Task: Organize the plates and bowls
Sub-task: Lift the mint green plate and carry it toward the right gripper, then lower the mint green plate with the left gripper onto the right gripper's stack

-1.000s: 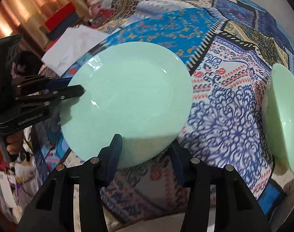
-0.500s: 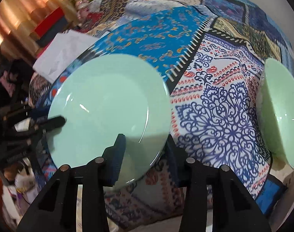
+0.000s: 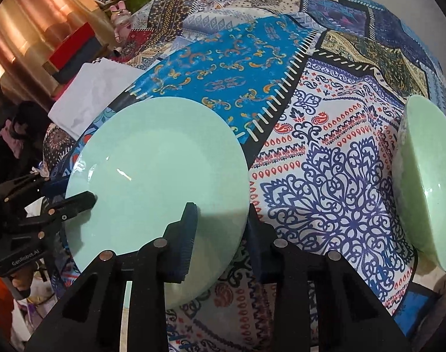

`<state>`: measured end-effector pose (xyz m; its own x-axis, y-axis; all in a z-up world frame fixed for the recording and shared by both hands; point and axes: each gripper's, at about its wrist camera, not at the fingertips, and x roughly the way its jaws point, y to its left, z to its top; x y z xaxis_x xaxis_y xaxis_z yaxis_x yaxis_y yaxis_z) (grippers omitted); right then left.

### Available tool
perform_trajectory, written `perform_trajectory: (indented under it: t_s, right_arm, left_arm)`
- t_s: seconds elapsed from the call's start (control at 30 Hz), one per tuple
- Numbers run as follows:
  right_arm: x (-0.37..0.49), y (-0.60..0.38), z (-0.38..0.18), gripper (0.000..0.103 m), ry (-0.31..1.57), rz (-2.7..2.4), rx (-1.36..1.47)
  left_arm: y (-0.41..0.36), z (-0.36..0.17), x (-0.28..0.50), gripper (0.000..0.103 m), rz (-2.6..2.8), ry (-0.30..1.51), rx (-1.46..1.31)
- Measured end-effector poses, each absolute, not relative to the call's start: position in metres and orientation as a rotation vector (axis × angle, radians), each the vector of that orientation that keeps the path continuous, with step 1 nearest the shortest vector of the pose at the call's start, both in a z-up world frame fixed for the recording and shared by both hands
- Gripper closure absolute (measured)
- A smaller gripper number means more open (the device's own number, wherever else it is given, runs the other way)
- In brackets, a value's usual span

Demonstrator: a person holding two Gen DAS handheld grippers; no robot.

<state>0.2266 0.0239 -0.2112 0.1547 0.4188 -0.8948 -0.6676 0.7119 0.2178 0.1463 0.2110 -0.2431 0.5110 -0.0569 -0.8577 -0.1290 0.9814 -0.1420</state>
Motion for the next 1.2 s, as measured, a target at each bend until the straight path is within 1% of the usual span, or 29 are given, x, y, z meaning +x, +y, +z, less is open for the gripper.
perform_trajectory:
  t_s: [0.33,0.57,1.2]
  right_arm:
    - [0.212,0.016,-0.203,0.074,1.149,0.816,-0.253]
    - [0.206,0.002,-0.185,0.074,1.116,0.833,-0.203]
    - [0.175,-0.078,-0.141,0.074,1.023,0.793,-0.1]
  left_arm:
    - [0.21,-0.233,0.135,0.068,0.079,1.025,-0.205]
    - [0.199,-0.218,0.122,0.068,0.076,1.001,-0.214]
    - [0.125,-0.161,0.099,0.068,0.016,0.899,-0.14]
